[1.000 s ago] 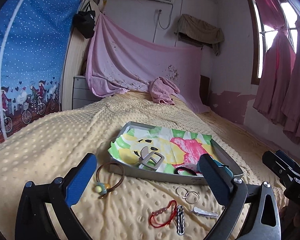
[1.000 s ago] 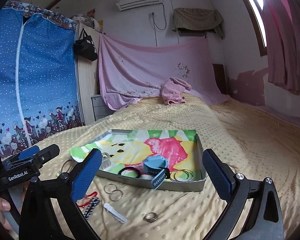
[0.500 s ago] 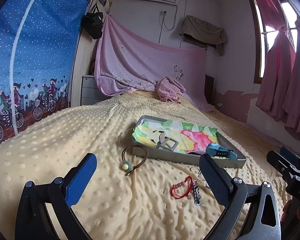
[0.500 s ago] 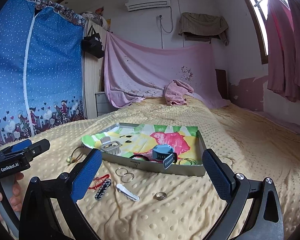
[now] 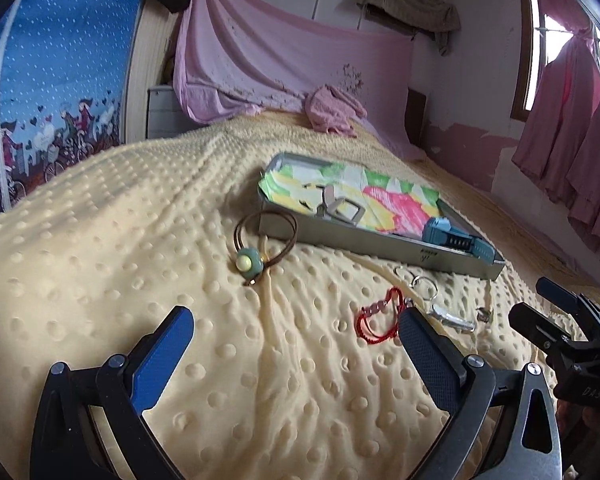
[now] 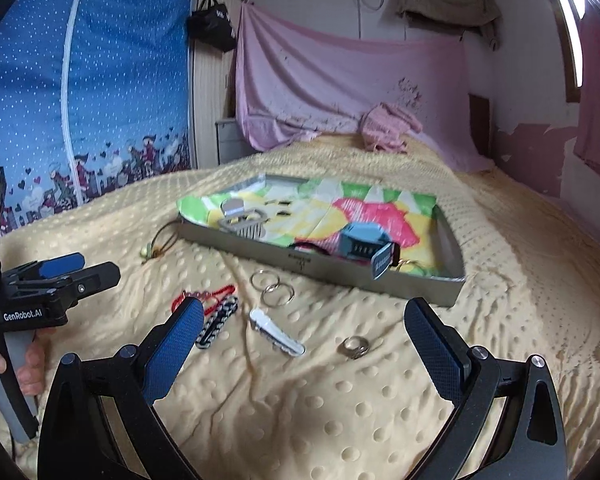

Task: Organize jewelry
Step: 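Move both tools back toward the remaining jewelry on the bedspread, then grasp the red beaded bracelet with the left tool while the right tool grasps the white hair clip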

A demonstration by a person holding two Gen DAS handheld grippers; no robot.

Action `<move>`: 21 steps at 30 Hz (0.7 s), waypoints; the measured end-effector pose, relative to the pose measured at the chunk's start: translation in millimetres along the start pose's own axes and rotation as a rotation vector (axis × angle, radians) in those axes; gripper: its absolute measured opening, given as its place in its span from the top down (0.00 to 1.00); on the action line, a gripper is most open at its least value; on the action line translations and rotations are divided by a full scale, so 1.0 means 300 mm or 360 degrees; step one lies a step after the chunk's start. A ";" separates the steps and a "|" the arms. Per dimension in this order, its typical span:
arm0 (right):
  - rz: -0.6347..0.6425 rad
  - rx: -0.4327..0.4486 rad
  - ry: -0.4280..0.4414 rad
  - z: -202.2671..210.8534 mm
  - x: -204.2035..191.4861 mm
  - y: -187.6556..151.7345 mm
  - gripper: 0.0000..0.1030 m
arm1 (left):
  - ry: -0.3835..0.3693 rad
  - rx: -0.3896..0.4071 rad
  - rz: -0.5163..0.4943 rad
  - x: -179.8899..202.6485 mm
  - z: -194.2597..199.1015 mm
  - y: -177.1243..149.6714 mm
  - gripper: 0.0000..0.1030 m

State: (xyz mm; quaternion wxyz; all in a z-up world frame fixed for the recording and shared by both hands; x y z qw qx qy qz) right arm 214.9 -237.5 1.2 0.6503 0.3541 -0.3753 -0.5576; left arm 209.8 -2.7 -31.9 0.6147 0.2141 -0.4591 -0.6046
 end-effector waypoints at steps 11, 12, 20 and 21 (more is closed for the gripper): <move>0.0101 -0.0204 0.0091 -0.140 -0.052 -0.038 0.39 | -0.0159 -0.0170 -0.0082 0.050 -0.093 -0.013 0.26; 0.0106 -0.0218 0.0101 -0.151 -0.056 -0.040 0.42 | -0.0177 -0.0185 -0.0084 0.054 -0.103 -0.013 0.32; 0.0113 -0.0309 0.0165 -0.215 -0.083 -0.063 0.64 | -0.0310 -0.0308 -0.0039 0.070 -0.188 -0.018 0.62; 0.0117 -0.0316 0.0165 -0.221 -0.086 -0.065 0.66 | -0.0320 -0.0321 -0.0033 0.072 -0.198 -0.020 0.65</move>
Point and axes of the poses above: each gripper's, at about its wrist camera, not at the fingertips, and z roughly against the way its jaws point, x to its right, y to its top, the point moved 4 cm from there along -z, roughly the way its jaws point, and after that the axes turned 12 degrees about -y, right-handed, at the moved point
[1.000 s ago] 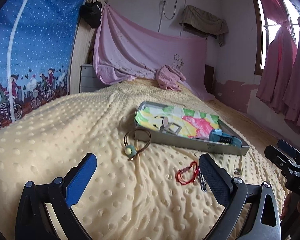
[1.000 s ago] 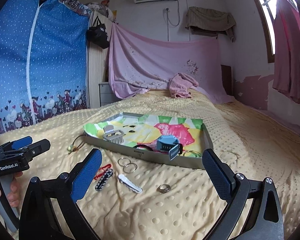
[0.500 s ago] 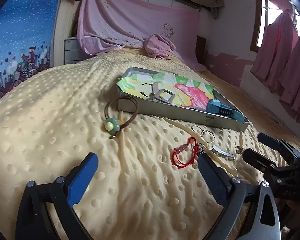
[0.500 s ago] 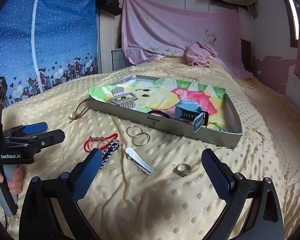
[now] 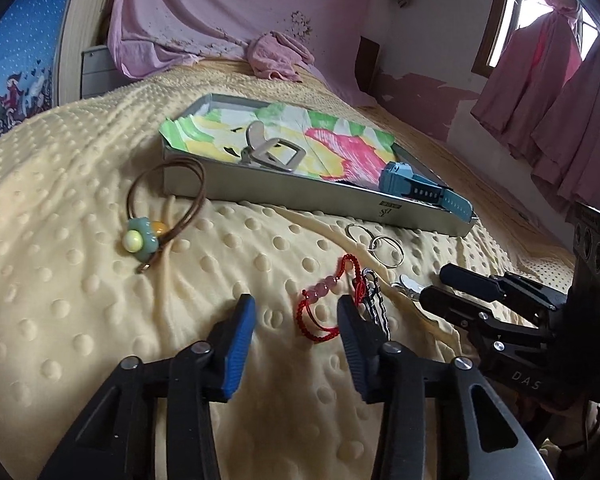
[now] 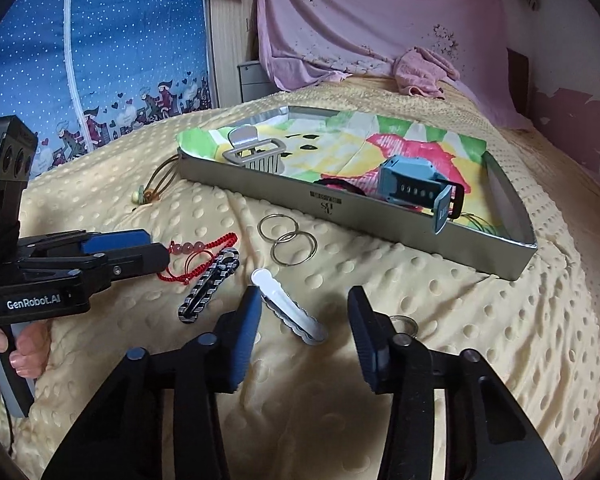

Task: Organize jewelry
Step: 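Grasp the red beaded bracelet with the left tool while the right tool grasps the white hair clip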

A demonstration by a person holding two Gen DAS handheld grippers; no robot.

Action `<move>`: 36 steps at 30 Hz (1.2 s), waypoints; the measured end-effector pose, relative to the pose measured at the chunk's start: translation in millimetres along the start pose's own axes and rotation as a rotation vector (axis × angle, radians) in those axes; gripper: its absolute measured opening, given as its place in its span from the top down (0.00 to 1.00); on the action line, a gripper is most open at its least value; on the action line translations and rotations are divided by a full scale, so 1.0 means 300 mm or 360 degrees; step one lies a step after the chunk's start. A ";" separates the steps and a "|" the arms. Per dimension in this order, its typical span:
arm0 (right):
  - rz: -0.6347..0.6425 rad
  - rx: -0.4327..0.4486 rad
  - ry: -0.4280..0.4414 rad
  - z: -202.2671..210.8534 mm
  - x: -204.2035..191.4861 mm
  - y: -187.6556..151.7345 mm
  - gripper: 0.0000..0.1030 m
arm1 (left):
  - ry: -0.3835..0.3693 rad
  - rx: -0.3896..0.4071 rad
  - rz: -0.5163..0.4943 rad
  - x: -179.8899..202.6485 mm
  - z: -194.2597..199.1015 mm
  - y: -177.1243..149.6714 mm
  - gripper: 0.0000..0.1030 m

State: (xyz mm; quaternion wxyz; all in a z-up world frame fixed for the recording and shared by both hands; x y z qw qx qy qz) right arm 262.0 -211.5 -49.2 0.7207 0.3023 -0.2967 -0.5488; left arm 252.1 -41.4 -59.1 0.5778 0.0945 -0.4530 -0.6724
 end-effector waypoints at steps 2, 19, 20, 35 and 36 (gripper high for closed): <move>0.0006 -0.0016 0.0007 -0.012 -0.006 -0.002 0.67 | -0.0015 -0.0018 -0.0001 0.003 -0.016 0.003 0.69; 0.0038 -0.0066 0.0024 -0.036 -0.029 -0.019 0.79 | -0.0004 -0.0063 0.0012 -0.002 -0.046 -0.018 0.94; 0.0041 -0.0066 0.0023 -0.036 -0.029 -0.019 0.79 | -0.0011 -0.0057 0.0019 -0.005 -0.045 -0.019 0.94; 0.0047 -0.0047 0.0084 -0.026 -0.041 -0.029 0.96 | -0.0052 0.0051 0.0085 -0.019 0.000 -0.036 0.96; 0.0040 -0.0047 0.0093 -0.024 -0.040 -0.028 0.96 | -0.0055 0.0059 0.0091 -0.020 0.006 -0.039 0.96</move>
Point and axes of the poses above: each gripper's, at about its wrist camera, not at the fingertips, and z roughly against the way its jaws point, x to its right, y to its top, the point moved 4 cm from there along -z, roughly the way its jaws point, and after that the axes turned 12 degrees about -y, right-handed, at the moved point
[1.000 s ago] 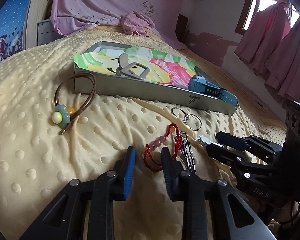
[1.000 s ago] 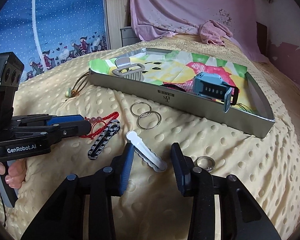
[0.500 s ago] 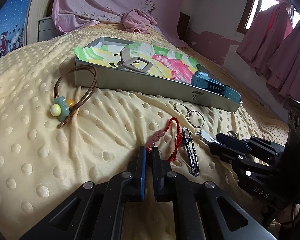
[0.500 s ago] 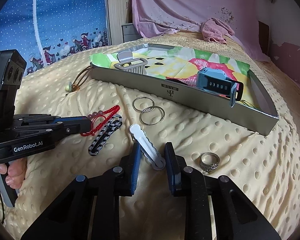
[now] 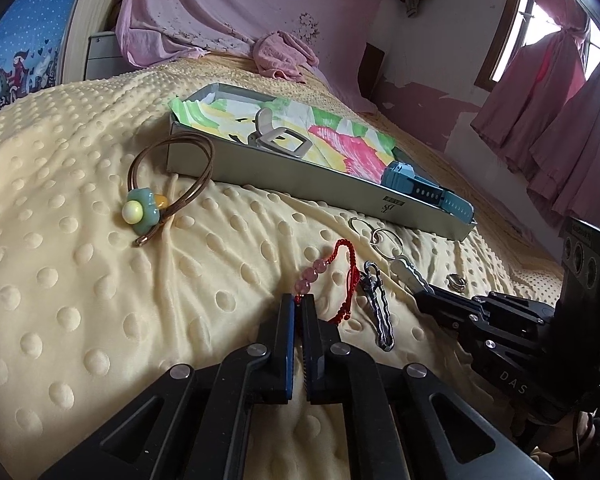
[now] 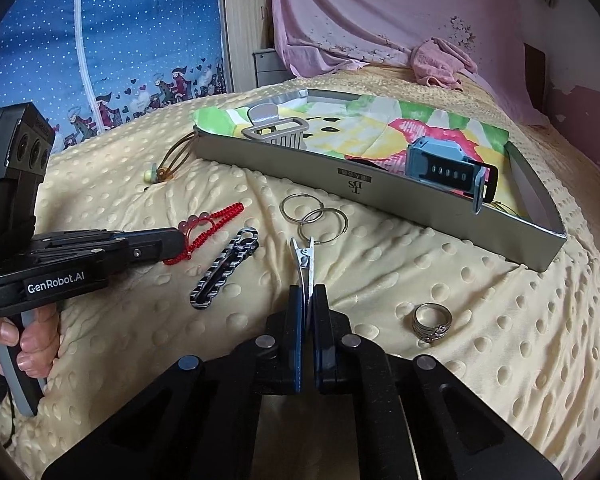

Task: Organize jewelry
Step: 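Grasp the red beaded bracelet with the left tool while the right tool grasps the white hair clip, then carry the red bracelet and white hair clip over the tray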

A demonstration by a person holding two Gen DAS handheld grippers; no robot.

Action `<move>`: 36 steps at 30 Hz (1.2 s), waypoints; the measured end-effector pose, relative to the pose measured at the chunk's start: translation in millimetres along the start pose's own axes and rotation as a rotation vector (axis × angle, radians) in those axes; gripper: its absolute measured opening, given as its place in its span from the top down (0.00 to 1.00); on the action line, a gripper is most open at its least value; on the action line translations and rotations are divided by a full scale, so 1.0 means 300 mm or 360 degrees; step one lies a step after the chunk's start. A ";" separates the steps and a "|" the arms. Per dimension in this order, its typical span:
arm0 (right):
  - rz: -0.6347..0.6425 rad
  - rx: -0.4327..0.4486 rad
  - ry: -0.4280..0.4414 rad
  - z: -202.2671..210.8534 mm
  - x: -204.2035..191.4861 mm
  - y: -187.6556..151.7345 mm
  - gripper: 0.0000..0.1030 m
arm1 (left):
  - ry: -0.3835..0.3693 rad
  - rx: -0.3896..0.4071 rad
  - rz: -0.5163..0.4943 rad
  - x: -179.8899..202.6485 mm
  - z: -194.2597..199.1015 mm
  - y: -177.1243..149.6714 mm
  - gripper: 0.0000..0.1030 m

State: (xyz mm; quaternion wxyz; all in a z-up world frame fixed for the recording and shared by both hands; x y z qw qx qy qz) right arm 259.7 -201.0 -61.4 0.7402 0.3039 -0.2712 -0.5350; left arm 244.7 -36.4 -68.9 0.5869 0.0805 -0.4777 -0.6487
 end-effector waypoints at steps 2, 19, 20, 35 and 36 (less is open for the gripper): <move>-0.0012 0.0001 0.0013 0.002 0.003 -0.002 0.96 | -0.0008 0.0015 0.0009 0.002 0.007 -0.002 0.97; 0.0032 0.0093 0.0043 0.069 -0.029 0.003 0.96 | -0.0016 0.0131 -0.0002 0.039 0.090 -0.016 0.97; 0.0028 0.0104 0.0047 0.076 -0.029 0.006 0.96 | -0.0014 0.0141 -0.0012 0.046 0.096 -0.012 0.97; -0.0149 0.0279 0.0058 0.157 0.038 0.054 0.96 | 0.0021 0.0294 -0.0029 0.084 0.177 0.073 0.97; -0.0157 0.0289 0.0055 0.162 0.042 0.056 0.96 | 0.0021 0.0301 -0.0033 0.084 0.180 0.081 0.97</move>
Point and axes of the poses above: each gripper's, at about its wrist camera, not at the fingertips, and z roughly against the way its jaws point, x to its right, y to its top, the point moved 4 cm from there along -z, roughly the way its jaws point, and after that the axes turned 12 degrees about -y, right-handed, at the moved point
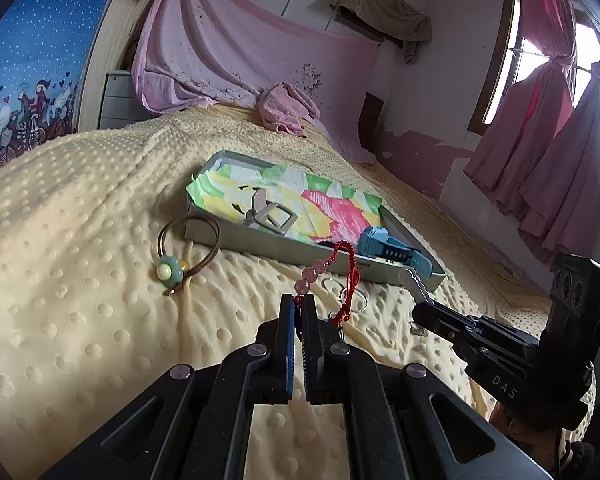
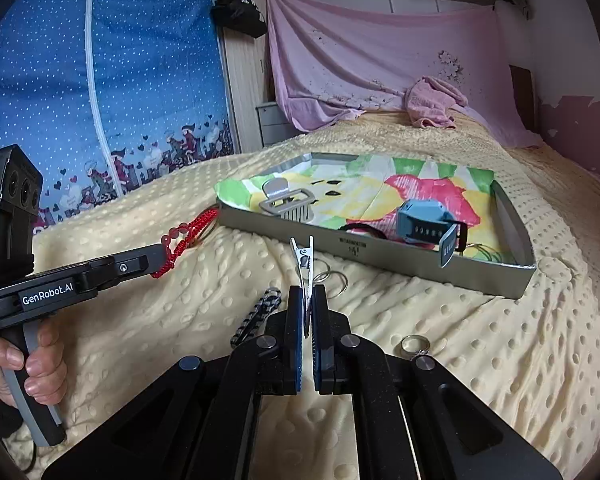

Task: Organize jewelry
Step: 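Carry the red bracelet and white hair clip over the tray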

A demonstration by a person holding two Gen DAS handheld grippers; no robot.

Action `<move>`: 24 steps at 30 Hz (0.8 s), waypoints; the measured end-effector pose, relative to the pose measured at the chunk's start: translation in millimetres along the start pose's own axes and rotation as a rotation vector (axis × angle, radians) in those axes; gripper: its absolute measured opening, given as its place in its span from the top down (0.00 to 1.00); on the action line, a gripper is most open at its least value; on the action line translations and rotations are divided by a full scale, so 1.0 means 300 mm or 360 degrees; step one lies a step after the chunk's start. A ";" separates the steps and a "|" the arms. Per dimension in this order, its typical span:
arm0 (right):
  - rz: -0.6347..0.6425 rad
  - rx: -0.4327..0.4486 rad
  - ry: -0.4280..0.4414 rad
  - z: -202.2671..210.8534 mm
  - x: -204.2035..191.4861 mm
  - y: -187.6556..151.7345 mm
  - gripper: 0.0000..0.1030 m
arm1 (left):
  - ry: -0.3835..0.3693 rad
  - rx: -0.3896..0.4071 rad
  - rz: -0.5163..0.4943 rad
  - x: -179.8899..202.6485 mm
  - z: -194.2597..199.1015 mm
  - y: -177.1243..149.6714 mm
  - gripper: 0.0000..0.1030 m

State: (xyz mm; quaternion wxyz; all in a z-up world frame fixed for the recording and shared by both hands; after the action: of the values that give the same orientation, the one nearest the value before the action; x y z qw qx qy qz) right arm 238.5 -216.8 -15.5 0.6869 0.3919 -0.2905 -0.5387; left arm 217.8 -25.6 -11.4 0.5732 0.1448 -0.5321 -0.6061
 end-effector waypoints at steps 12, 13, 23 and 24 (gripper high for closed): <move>-0.0098 0.0114 -0.0069 -0.005 0.044 0.077 0.96 | -0.0024 0.0074 0.0012 -0.018 -0.051 0.115 0.97; -0.0116 0.0119 -0.0077 -0.012 0.051 0.089 0.96 | -0.0020 0.0077 0.0009 -0.019 -0.069 0.134 0.97; -0.0282 0.0058 -0.0182 -0.195 0.130 0.214 0.96 | -0.0044 -0.0033 0.0053 -0.050 -0.294 0.267 0.97; -0.0312 0.0047 -0.0205 -0.208 0.145 0.207 0.96 | -0.0046 -0.0055 0.0045 -0.047 -0.317 0.264 0.97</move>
State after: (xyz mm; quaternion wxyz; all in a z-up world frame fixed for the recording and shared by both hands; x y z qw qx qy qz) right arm 332.4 -237.8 3.6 0.6048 0.3931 -0.3023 -0.6231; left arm 339.5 -41.6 9.6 0.5763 0.1186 -0.5317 -0.6091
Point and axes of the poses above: each gripper's, at about its wrist camera, not at the fingertips, and z roughly against the way its jaws point, x to its right, y to its top, the point moved 4 cm from there along -z, roughly the way its jaws point, and after that the axes turned 12 degrees about -y, right-handed, at the moved point
